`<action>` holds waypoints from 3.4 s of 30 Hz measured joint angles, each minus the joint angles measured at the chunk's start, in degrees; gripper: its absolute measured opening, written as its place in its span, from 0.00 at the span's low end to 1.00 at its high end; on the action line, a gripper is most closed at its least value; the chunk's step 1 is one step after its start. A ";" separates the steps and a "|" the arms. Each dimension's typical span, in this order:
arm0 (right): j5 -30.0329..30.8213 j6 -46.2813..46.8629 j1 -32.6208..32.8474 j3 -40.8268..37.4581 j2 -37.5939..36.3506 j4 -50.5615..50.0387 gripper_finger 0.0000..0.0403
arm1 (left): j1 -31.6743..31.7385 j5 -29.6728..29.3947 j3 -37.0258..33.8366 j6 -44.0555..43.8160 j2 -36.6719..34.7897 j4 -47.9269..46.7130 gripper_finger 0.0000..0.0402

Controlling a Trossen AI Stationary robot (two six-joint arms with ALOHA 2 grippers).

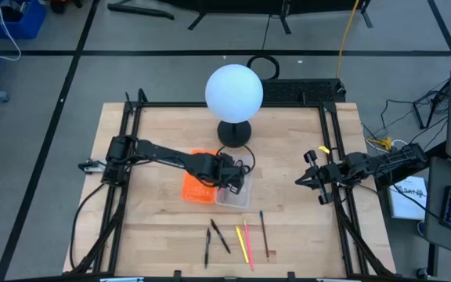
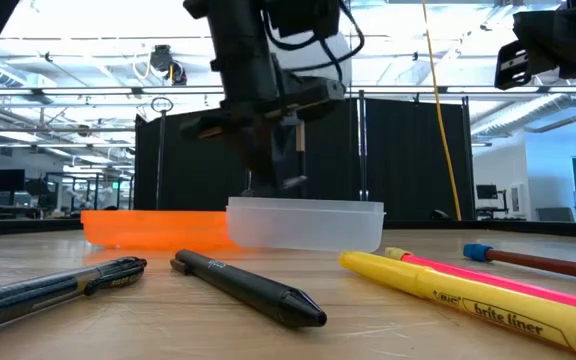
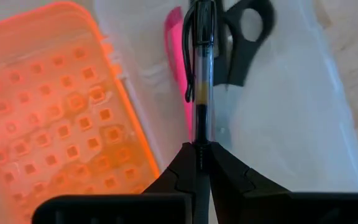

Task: Pick & place school supplies into a supply box
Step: Put the left black pen into the supply box, then put the brown pencil into the supply box

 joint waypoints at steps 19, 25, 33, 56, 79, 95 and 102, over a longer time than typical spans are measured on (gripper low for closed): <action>0.00 -1.10 0.00 -0.01 0.29 0.27 0.00 | 1.73 5.00 -1.54 1.75 3.13 8.61 0.12; 0.02 -1.30 0.00 -0.02 0.35 0.31 0.00 | 1.48 5.09 -1.52 2.00 3.11 8.83 0.22; 0.02 -0.88 0.00 0.00 0.37 -0.04 0.00 | 1.30 7.79 -1.02 7.54 2.14 8.28 0.34; 0.02 2.73 0.00 -0.01 0.97 -1.92 0.00 | -39.45 -24.08 -0.60 -22.81 -5.55 3.10 0.02; 0.00 3.97 0.00 -0.02 1.18 -3.23 0.00 | -29.10 -15.61 -8.94 64.15 -12.58 30.28 0.01; 0.09 0.59 0.00 -0.02 1.36 -6.00 0.00 | -19.57 -10.85 -70.33 63.40 -59.85 80.70 0.01; 0.06 -4.59 0.00 -0.02 1.37 -6.01 0.00 | -19.21 -15.94 -81.51 65.28 -67.89 91.81 0.01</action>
